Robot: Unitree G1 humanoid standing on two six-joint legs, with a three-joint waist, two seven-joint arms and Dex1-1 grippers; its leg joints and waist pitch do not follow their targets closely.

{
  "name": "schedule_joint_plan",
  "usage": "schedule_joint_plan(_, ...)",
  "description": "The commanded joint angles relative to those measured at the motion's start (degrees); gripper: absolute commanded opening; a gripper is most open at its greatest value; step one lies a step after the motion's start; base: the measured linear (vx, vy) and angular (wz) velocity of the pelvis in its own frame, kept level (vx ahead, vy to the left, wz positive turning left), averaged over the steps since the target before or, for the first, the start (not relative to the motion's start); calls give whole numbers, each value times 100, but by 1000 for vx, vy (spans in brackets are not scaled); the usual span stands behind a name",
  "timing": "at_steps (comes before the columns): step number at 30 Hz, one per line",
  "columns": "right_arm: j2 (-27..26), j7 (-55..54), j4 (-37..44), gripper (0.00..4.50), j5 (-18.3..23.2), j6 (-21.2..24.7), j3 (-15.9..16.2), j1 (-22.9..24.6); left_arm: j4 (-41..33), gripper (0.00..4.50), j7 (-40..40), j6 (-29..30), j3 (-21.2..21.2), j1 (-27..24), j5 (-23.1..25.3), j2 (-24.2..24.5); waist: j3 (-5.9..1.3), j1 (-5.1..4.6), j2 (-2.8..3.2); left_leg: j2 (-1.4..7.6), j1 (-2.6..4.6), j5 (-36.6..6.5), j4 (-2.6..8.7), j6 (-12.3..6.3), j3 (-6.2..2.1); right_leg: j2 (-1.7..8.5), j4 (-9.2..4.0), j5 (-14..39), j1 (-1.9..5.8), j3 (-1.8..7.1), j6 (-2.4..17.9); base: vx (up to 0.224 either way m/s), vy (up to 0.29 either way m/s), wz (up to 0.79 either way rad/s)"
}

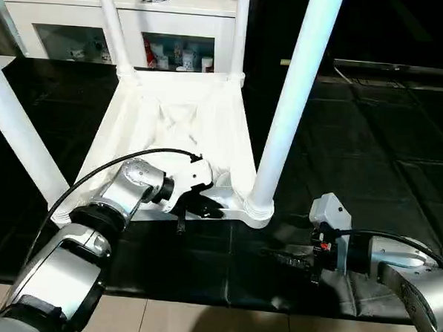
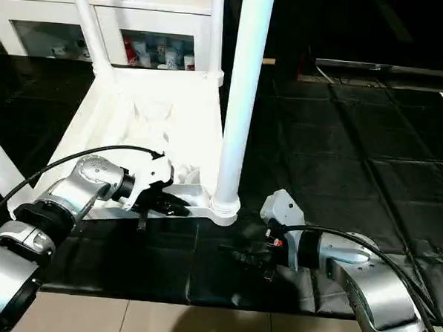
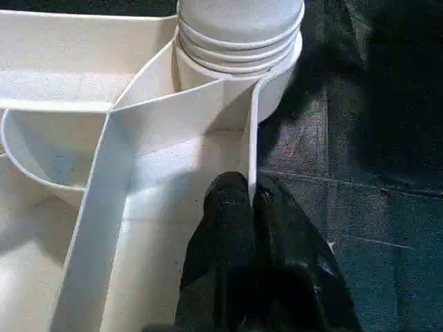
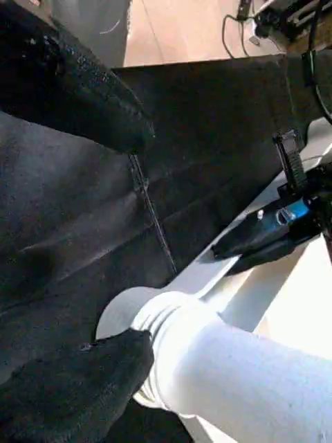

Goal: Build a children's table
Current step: Rotate leg to tighten

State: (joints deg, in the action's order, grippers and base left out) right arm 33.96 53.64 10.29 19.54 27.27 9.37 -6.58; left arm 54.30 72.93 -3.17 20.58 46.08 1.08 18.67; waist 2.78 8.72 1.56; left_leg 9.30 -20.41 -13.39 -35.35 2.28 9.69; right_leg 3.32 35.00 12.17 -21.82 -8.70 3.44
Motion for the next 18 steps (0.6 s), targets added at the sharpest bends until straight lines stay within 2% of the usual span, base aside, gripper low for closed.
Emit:
schedule_joint_plan(1, 17, -57, -13, 450, -81, -88, -39, -73, 0, 5, 172, 53, -27, -24, 30, -11, -420, 21, -39, 565, -11, 164, 368, -558, -249, 814, -386, 179, 374, 528, 457, 0, 0, 0)
schedule_joint_plan(2, 15, -62, -23, 450, -86, -98, -43, -78, -3, 5, 180, 58, -37, -25, 18, -12, -419, 17, -55, 567, -13, 180, 367, -567, -249, 814, -378, 142, 373, 528, 464, 0, 0, 0)
schedule_joint_plan(9, -22, -74, -313, 450, -24, -354, -317, -257, -353, 5, 694, 157, 16, -292, -90, 154, -418, 1, -45, 574, -11, 181, 368, -574, -243, 834, -349, 46, 374, 538, 606, 0, 0, 0)
schedule_joint_plan(10, 31, 137, -379, 450, 205, -335, -484, -328, -651, 5, 931, 166, 97, -502, -105, 315, -418, -3, -74, 589, -3, 147, 376, -574, -241, 839, -344, 86, 377, 541, 620, 0, 0, 0)
schedule_joint_plan(11, 50, 245, -401, 450, 317, -313, -538, -365, -811, 5, 1025, 148, 125, -605, -118, 387, -405, 1, -72, 592, -9, 114, 384, -587, -236, 846, -356, 201, 377, 543, 615, 0, 0, 0)
schedule_joint_plan(14, 47, 463, -499, 450, 437, -342, -510, -483, -1131, 5, 1184, 32, 181, -800, -121, 511, -397, -2, -62, 588, -6, 106, 385, -606, -228, 818, -367, 361, 357, 534, 585, 0, 0, 0)
schedule_joint_plan(15, 12, 530, -569, 450, 429, -414, -456, -542, -1224, 5, 1244, 36, 188, -854, -137, 536, -397, -6, -83, 586, 2, 108, 386, -619, -222, 811, -373, 382, 351, 533, 573, 0, 0, 0)
schedule_joint_plan(17, -97, 780, -791, 450, 427, -526, -262, -743, -1454, 5, 1403, 29, 228, -968, -172, 598, -402, 6, -77, 574, 0, 144, 378, -606, -213, 824, -359, 419, 346, 532, 594, 0, 0, 0)
schedule_joint_plan(18, -97, 780, -791, 450, 427, -526, -262, -743, -1454, 5, 1403, 29, 228, -968, -172, 598, -402, 5, -73, 572, -7, 134, 382, -603, -214, 822, -362, 451, 346, 527, 611, 0, 0, 0)
